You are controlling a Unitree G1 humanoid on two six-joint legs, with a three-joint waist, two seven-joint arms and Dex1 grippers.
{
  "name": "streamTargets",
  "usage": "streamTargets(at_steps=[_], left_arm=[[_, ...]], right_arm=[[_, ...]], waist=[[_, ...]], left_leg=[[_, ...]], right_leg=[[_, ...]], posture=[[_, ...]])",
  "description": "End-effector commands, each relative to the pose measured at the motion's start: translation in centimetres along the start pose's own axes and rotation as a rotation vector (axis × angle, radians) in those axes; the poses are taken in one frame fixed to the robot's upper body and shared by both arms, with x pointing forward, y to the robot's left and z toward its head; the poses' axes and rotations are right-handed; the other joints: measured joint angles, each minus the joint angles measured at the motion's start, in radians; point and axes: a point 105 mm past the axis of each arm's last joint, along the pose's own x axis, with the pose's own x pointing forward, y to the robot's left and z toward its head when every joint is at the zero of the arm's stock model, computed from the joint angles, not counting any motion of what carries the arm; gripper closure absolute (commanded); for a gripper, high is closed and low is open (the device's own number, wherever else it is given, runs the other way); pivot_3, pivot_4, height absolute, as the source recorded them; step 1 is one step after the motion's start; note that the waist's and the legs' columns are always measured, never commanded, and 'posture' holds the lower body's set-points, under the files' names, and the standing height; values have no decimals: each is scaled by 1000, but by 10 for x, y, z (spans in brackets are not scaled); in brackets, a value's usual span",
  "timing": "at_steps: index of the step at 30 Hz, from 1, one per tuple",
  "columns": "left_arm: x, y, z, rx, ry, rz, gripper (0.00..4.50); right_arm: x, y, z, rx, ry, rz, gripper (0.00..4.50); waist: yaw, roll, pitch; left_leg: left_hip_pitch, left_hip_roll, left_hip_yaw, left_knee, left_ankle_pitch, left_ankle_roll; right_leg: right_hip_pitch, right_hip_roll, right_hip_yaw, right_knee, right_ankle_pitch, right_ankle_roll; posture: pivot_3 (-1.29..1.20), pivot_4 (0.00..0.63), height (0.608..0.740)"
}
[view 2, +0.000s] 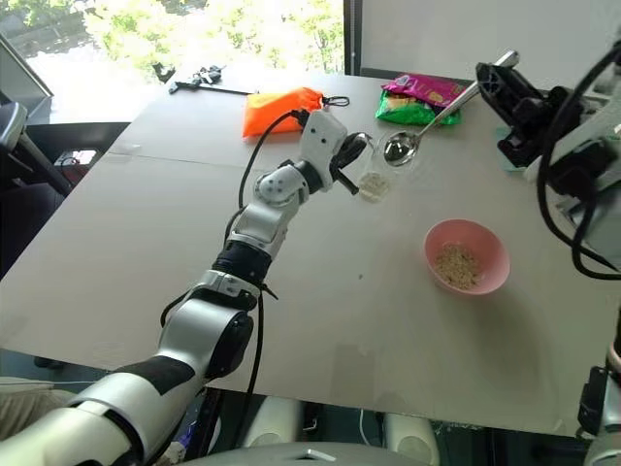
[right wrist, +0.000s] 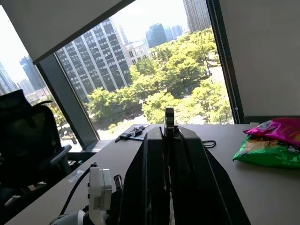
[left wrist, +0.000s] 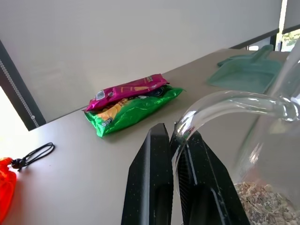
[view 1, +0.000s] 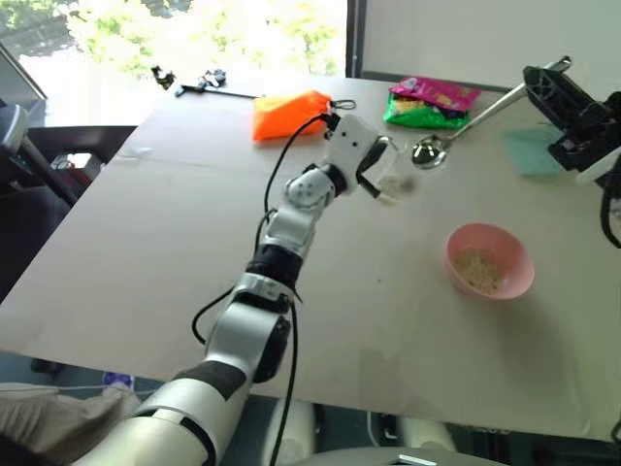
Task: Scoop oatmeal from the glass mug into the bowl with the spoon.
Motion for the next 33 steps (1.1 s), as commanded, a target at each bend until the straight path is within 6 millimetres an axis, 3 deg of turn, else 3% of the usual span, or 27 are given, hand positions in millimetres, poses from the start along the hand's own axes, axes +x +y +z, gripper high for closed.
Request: streamTargets(at_steps=[1,8,13,17,19,21,25,29,33], left_arm=[[-4,3,28,-1,-105,16,4425],[-31,10,27,-83,-114,96,4425],[-49,19,10,-169,-65,184,4500],[-69,42,-2,-284,-78,301,4500],[-78,52,-9,-323,-75,352,4500],[-95,69,-17,-316,-91,434,4500],[-121,85,-39,-328,-47,463,4500],[-131,92,-58,-354,-14,467,4500],[-131,96,-68,-369,3,457,4500]], right_arm=[[12,5,-1,-23,-28,19,4500],[42,7,-44,-46,61,40,4500],[49,22,-72,-128,125,125,2556],[41,22,-65,-318,117,145,769],[33,20,-62,-411,121,144,190],[13,18,-54,-455,73,195,190],[-39,-5,-57,-604,181,189,190],[-94,6,-71,-606,317,341,190],[-139,17,-76,-547,421,434,190]], waist=[[1,0,0],[-3,1,0],[-1,1,0],[2,1,0],[1,1,0],[2,1,-1],[1,1,0],[9,1,-1],[3,0,0]], left_leg=[[0,0,0,0,0,0],[0,1,0,0,0,0],[0,1,0,0,0,0],[0,1,-1,1,0,0],[-1,1,-2,1,0,0],[0,0,-2,0,0,0],[0,0,-2,-1,0,0],[2,0,-1,0,0,0],[12,-1,-7,0,-3,5]], right_leg=[[0,0,0,0,0,0],[0,0,0,1,0,0],[0,0,0,1,0,0],[0,0,0,1,0,0],[0,0,-1,0,0,0],[0,0,-1,0,0,0],[1,0,-1,-1,0,0],[2,0,-1,0,0,0],[18,0,-4,-4,0,0]], posture=[[0,150,740],[0,150,740],[0,150,740],[0,150,740],[0,150,740],[0,150,740],[0,150,740],[0,150,740],[0,150,740]])
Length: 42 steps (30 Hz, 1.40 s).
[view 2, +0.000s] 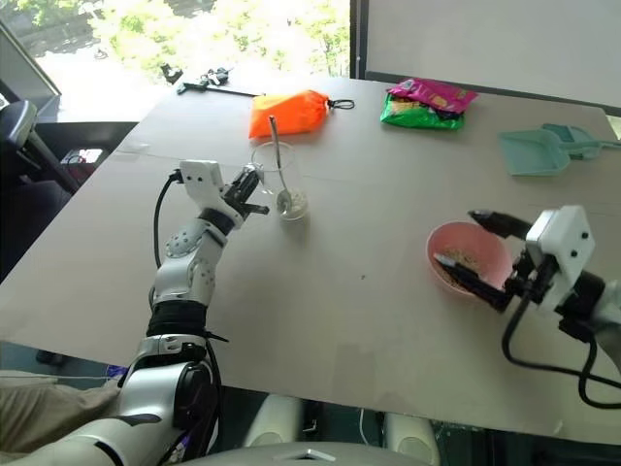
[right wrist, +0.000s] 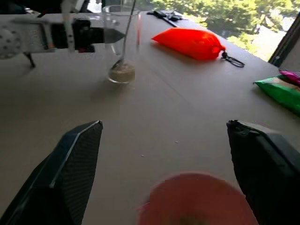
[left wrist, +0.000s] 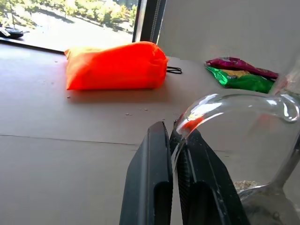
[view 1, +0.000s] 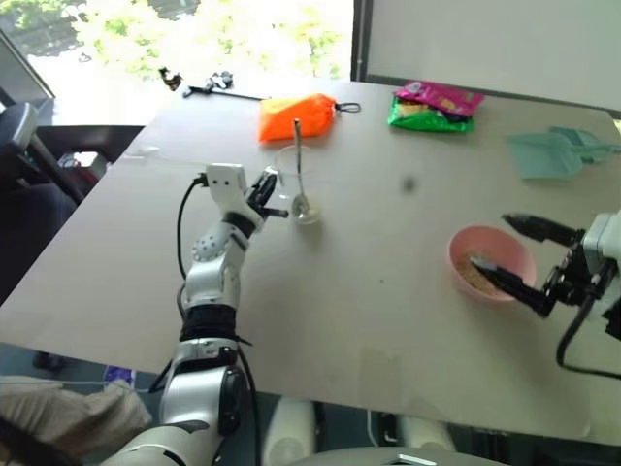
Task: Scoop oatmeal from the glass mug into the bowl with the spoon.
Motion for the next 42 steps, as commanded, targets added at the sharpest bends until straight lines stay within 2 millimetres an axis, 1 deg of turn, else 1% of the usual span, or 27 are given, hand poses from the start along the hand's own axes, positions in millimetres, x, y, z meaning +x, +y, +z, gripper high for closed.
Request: streamTargets(at_steps=[1,3,6,11,16,20,22,23,24,25,26,28,29,30,31,33,38,39,40,42], left_arm=[[6,0,14,7,-64,-27,4500],[7,3,13,12,-55,-35,4500],[9,7,10,23,-40,-42,4500],[11,13,11,38,-32,-38,4500],[9,23,12,60,-21,-9,4500],[7,25,14,55,-21,-1,4500],[6,24,15,45,-28,-12,3761],[5,24,16,43,-30,-15,3519],[5,23,16,42,-30,-18,3137],[4,23,16,41,-30,-18,2560],[3,23,16,42,-28,-17,2175],[-1,23,16,41,-25,-15,1145],[-4,24,16,40,-24,-14,714],[-7,24,17,39,-23,-13,164],[-10,24,18,39,-23,-12,29],[-25,20,21,51,-12,-35,29],[-67,7,17,104,70,-110,29],[-77,4,16,115,90,-137,29],[-89,-1,15,114,119,-185,29],[-106,-10,17,110,162,-260,29]], right_arm=[[-17,15,17,-81,-27,75,190],[-24,17,18,-107,-34,77,190],[-30,20,16,-100,-47,64,190],[-31,19,13,-97,-70,16,190],[-29,9,7,-97,-88,-73,190],[-32,11,3,-72,-83,-89,190],[-33,11,2,-70,-81,-96,0],[-34,10,2,-68,-82,-99,0],[-34,10,2,-67,-83,-101,0],[-34,10,1,-66,-82,-101,0],[-34,10,1,-65,-81,-101,0],[-33,10,0,-65,-78,-105,0],[-33,9,-1,-62,-75,-109,0],[-34,9,-2,-59,-71,-112,0],[-34,8,-4,-53,-62,-119,0],[-38,3,-10,-26,-32,-154,0],[-54,-12,-32,14,60,-247,0],[-57,-17,-37,19,82,-267,0],[-64,-22,-47,34,127,-293,0],[-77,-30,-64,42,203,-326,0]], waist=[[-4,-1,0],[-9,-2,0],[-11,-2,0],[-9,-2,0],[-7,-2,0],[-6,-2,0],[-6,-2,0],[-6,-2,0],[-6,-2,0],[-6,-2,0],[-6,-2,0],[-6,-2,0],[-6,-2,0],[-6,-2,0],[-6,-2,0],[-8,-2,0],[-8,-2,0],[-7,-1,-1],[-7,-2,-1],[-5,-2,-1]], left_leg=[[3,0,0,0,0,0],[6,0,-1,0,0,0],[8,0,-4,0,0,1],[8,0,-4,0,0,0],[7,0,-4,0,0,0],[7,0,-4,0,0,0],[7,0,-4,0,0,0],[7,0,-4,0,0,0],[7,0,-4,0,0,0],[7,0,-4,0,0,0],[7,0,-4,0,0,0],[7,0,-5,0,0,0],[7,0,-5,0,0,0],[7,0,-5,0,0,0],[7,0,-5,0,0,0],[7,0,-5,0,0,0],[7,1,-5,-1,0,0],[7,1,-5,-1,0,0],[8,1,-5,-1,0,0],[8,1,-4,0,0,0]], right_leg=[[3,0,0,0,0,0],[5,0,1,0,0,0],[5,1,2,2,0,0],[5,1,2,3,0,0],[5,1,2,2,0,0],[5,1,0,2,0,0],[5,1,0,2,0,0],[5,1,1,2,0,0],[5,1,1,2,0,0],[5,1,1,2,0,0],[5,1,1,2,0,0],[5,1,1,2,0,0],[5,1,1,2,0,0],[5,1,1,2,0,0],[5,1,1,2,0,0],[5,0,1,2,0,0],[5,0,1,2,0,0],[5,0,1,2,0,-1],[5,0,1,3,0,-1],[5,-1,2,2,-1,-1]], posture=[[0,150,740],[0,150,740],[0,150,740],[0,150,740],[0,150,740],[0,150,740],[0,150,740],[0,150,740],[0,150,740],[0,150,740],[0,150,740],[0,150,740],[0,150,740],[0,150,740],[0,150,740],[0,150,740],[0,150,740],[0,150,740],[0,150,740],[0,150,740]])
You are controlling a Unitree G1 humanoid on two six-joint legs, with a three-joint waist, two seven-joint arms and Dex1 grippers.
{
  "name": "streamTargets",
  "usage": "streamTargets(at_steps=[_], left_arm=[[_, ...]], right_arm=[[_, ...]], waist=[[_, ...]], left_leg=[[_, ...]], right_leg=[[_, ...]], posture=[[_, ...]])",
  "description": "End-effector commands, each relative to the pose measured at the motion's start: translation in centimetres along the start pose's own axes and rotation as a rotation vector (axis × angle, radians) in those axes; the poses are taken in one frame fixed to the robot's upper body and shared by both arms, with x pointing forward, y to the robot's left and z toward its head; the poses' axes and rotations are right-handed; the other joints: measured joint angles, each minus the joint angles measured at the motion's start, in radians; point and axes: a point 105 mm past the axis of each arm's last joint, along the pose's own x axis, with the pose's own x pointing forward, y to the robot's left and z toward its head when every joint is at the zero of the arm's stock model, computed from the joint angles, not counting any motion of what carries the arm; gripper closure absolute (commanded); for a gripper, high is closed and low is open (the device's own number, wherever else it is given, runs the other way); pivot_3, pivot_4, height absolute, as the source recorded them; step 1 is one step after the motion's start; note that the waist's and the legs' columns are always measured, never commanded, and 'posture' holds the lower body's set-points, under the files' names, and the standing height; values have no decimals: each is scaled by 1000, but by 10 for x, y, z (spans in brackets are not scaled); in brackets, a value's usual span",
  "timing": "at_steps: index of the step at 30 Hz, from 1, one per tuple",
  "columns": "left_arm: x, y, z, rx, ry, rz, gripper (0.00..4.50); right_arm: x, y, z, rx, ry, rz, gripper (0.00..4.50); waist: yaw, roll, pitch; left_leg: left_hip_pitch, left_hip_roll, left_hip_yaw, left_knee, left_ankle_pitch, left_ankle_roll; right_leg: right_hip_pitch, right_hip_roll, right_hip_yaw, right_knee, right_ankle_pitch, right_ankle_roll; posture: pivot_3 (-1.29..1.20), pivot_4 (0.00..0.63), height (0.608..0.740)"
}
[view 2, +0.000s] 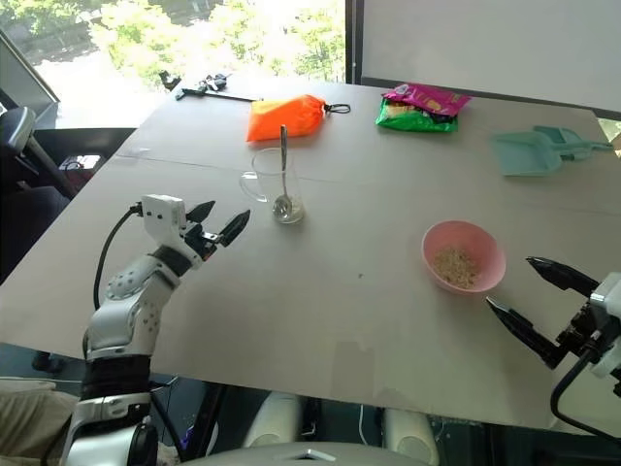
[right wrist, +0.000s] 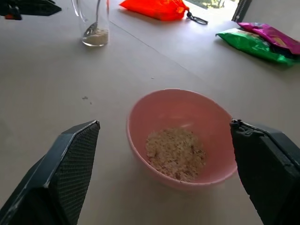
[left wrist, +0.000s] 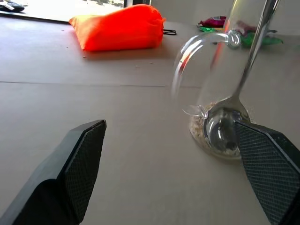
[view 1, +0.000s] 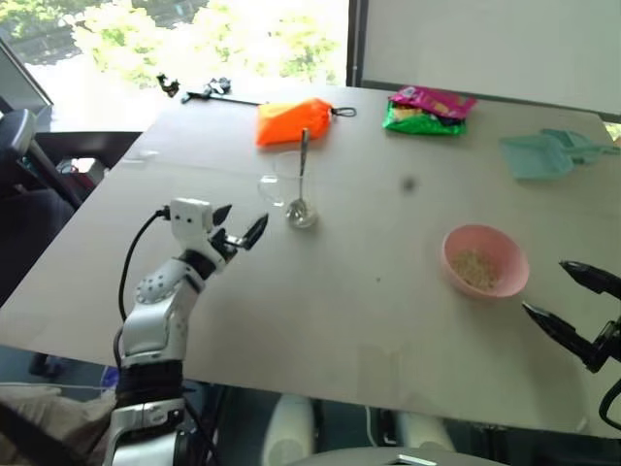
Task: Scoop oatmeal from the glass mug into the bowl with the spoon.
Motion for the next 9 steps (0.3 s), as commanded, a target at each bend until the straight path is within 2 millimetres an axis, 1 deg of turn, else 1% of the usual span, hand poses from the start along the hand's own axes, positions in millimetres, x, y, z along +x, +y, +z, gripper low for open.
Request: streamTargets(at_steps=[1,3,6,9], left_arm=[[-18,-25,23,30,-15,-153,29],[-25,-29,25,24,2,-175,29],[-37,-31,21,19,42,-201,29],[-42,-34,18,5,65,-219,29]], right_arm=[[-16,-20,-21,-23,105,-65,0],[-22,-26,-28,-19,138,-83,0],[-30,-39,-38,-27,188,-118,0],[-31,-45,-40,-30,190,-125,0]], waist=[[3,0,0],[7,1,-1],[1,3,-2],[-1,3,-2]], left_leg=[[0,0,0,0,0,0],[0,0,0,0,0,0],[1,0,0,0,0,0],[2,0,2,0,0,0]], right_leg=[[0,0,0,0,-1,-1],[0,-1,0,0,-2,-3],[0,-1,0,0,-2,-4],[0,0,2,0,-2,-4]], posture=[[0,150,740],[0,150,740],[0,150,740],[0,150,740]])
